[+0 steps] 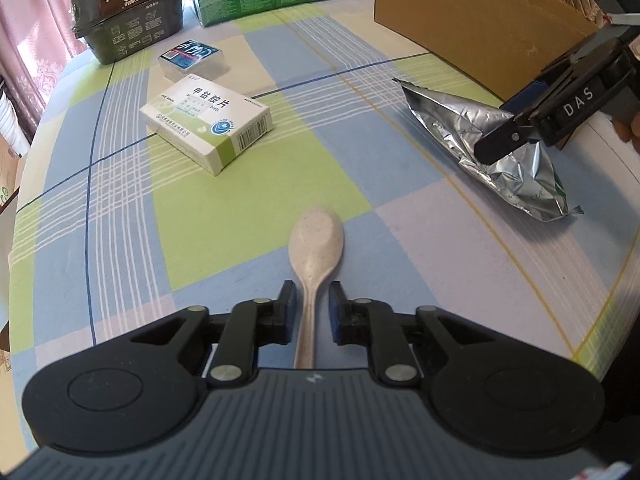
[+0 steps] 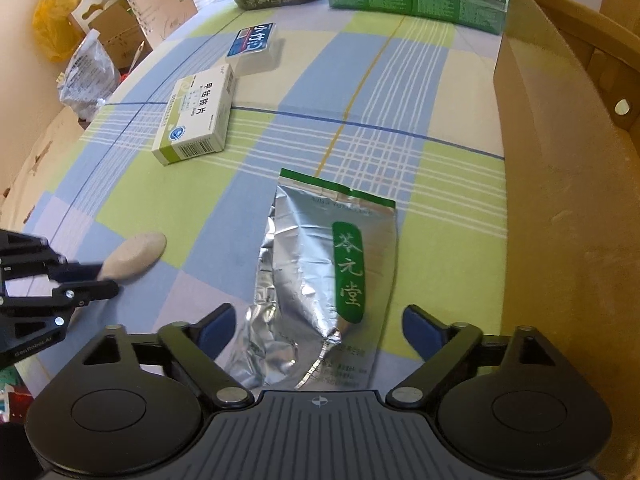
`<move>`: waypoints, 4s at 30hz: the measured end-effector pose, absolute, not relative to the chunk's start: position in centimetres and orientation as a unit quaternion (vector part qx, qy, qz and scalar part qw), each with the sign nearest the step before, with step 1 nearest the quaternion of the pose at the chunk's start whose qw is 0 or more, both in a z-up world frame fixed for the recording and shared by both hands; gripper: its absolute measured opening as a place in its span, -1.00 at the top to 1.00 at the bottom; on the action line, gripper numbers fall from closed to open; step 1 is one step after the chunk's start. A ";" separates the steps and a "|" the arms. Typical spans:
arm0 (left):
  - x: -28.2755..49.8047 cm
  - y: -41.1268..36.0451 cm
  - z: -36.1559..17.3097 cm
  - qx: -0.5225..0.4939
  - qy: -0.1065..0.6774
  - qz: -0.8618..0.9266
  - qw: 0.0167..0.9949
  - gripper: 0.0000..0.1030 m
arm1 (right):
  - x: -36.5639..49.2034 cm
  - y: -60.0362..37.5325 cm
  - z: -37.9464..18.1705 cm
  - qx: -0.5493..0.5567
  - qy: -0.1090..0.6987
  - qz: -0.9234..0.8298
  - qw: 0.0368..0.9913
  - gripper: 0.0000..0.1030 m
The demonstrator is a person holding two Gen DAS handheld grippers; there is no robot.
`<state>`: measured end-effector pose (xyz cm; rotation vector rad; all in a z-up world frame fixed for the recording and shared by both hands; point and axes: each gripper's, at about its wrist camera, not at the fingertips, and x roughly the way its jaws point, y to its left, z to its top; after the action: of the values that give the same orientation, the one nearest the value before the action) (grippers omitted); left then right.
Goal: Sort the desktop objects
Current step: 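Lift the spoon and tea bag and carry both over the cardboard box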
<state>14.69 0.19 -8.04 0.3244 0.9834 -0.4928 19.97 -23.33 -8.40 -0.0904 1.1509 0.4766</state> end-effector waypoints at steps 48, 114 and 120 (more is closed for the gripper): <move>10.6 -0.1 -1.4 0.126 0.461 -0.179 0.860 0.92 | 15.1 -22.5 0.2 -0.084 0.484 0.230 0.840 0.02; 10.8 -24.4 10.2 0.165 0.369 -0.325 0.855 0.92 | 12.7 -45.8 10.8 -0.032 0.426 0.105 0.898 0.02; 12.4 -26.4 10.3 0.148 0.374 -0.331 0.854 0.92 | 14.4 -46.7 10.8 -0.024 0.429 0.105 0.897 0.02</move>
<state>12.44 -26.42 10.28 0.3114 0.7869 -0.6961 14.38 -46.65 10.81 -0.0502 0.8883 0.2165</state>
